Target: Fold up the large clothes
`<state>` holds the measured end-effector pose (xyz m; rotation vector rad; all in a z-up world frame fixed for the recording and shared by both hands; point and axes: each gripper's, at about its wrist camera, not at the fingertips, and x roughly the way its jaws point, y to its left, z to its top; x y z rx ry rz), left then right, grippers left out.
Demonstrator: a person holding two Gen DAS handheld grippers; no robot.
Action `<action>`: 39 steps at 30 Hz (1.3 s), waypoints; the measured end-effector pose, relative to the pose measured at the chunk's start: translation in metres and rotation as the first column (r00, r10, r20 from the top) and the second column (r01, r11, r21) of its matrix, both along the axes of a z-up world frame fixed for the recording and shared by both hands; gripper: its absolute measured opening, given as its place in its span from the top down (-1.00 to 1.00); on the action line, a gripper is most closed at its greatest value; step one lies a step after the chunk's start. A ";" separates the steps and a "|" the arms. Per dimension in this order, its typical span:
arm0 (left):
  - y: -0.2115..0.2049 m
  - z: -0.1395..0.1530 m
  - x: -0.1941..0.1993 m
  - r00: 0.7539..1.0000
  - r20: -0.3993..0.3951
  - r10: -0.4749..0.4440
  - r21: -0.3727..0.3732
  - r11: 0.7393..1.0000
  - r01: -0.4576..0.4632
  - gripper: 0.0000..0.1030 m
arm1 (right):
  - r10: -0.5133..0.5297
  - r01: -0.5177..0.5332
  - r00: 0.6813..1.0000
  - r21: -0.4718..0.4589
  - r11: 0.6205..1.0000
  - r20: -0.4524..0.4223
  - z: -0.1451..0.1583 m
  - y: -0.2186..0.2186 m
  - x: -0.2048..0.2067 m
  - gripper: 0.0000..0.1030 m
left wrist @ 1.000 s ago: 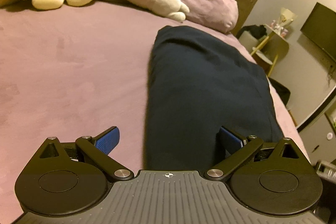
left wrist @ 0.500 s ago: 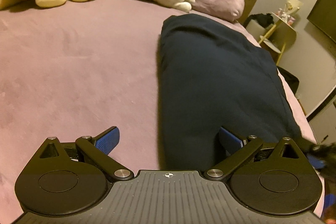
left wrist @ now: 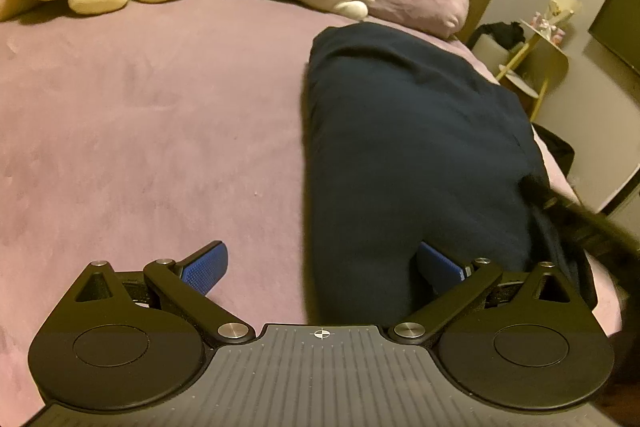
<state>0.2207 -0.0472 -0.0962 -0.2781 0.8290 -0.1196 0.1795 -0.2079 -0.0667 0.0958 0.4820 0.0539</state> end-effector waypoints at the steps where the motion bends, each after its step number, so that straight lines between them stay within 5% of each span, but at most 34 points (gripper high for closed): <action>1: -0.001 -0.002 0.001 1.000 -0.001 -0.009 0.001 1.000 0.009 -1.00 | -0.004 0.004 1.000 -0.025 1.000 -0.008 -0.008 0.003 0.003 0.61; 6: -0.003 -0.014 0.007 0.999 -0.016 -0.036 -0.028 0.999 0.036 -1.00 | 0.030 -0.020 0.999 -0.245 0.969 0.035 -0.051 0.015 -0.004 0.74; 13: 0.024 -0.015 0.016 0.997 -0.071 -0.042 -0.171 0.985 0.029 -1.00 | 0.069 -0.064 0.997 -0.175 0.983 0.026 -0.046 0.003 0.001 0.73; 16: 0.045 -0.012 0.022 0.997 -0.066 -0.049 -0.275 0.961 0.029 -1.00 | 0.118 -0.118 0.993 0.010 0.993 -0.007 -0.020 -0.024 -0.009 0.56; 18: 0.058 -0.011 0.029 0.997 -0.057 -0.049 -0.345 0.938 0.027 -1.00 | 0.111 -0.107 0.994 0.171 0.979 -0.019 -0.006 -0.054 -0.015 -0.19; 20: 0.066 -0.013 0.041 0.997 -0.060 -0.044 -0.407 0.913 0.015 -1.00 | 0.051 -0.041 0.998 0.276 0.960 -0.031 0.000 -0.088 -0.016 -0.41; 23: 0.065 -0.022 0.062 0.995 -0.068 -0.072 -0.475 0.880 0.031 -1.00 | -0.012 0.078 0.987 0.418 0.905 -0.158 -0.015 -0.137 0.005 -0.40; 26: 0.054 -0.035 0.084 0.989 -0.100 -0.109 -0.471 0.881 0.049 -0.97 | -0.004 0.173 0.957 0.558 0.812 -0.291 -0.046 -0.175 0.028 -0.34; 30: 0.049 -0.050 0.110 0.986 -0.111 -0.124 -0.568 0.822 0.040 -0.92 | 0.042 0.175 0.947 0.620 0.765 -0.319 -0.069 -0.190 0.048 -0.30; 33: 0.042 -0.058 0.124 0.985 -0.121 -0.125 -0.573 0.819 0.034 -0.92 | 0.084 0.191 0.936 0.692 0.696 -0.343 -0.089 -0.197 0.066 -0.22; 39: 0.047 -0.060 0.128 0.985 -0.108 -0.135 -0.604 0.796 0.043 -0.61 | 0.127 0.169 0.930 0.711 0.683 -0.344 -0.098 -0.185 0.089 -0.16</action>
